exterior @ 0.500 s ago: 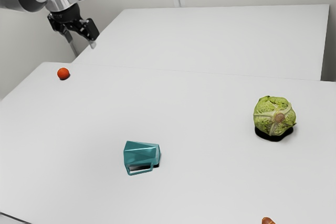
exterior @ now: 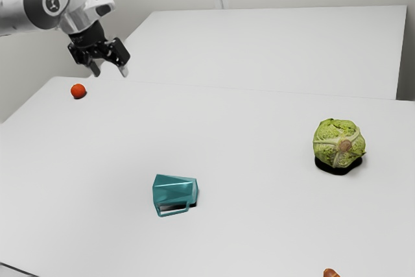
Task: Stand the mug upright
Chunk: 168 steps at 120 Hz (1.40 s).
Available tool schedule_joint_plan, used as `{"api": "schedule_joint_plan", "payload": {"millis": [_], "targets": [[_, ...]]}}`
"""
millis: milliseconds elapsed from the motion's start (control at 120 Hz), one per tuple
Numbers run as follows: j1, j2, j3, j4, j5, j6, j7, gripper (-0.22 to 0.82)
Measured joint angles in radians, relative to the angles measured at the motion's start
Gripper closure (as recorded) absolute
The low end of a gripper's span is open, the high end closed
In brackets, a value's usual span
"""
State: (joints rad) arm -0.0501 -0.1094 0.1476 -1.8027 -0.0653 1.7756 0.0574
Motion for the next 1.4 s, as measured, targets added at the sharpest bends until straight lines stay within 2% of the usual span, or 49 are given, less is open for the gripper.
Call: {"api": "schedule_joint_plan", "payload": {"millis": [142, 392, 633, 750, 1142, 1400], "targets": [[0.023, -0.003, 0.051, -0.116, -0.143, -0.008, -0.013, 0.0], [0.098, 0.036, 0.061, -0.305, -0.327, -0.029, -0.031, 0.0], [0.147, 0.168, 0.061, -0.354, -0.451, -0.04, -0.034, 0.0], [0.135, 0.22, 0.061, -0.358, -0.528, -0.046, -0.029, 0.0], [0.122, 0.295, 0.051, -0.414, -0.781, -0.052, -0.018, 0.0], [0.117, 0.338, 0.001, -0.408, -0.882, -0.035, -0.017, 0.0]]}}
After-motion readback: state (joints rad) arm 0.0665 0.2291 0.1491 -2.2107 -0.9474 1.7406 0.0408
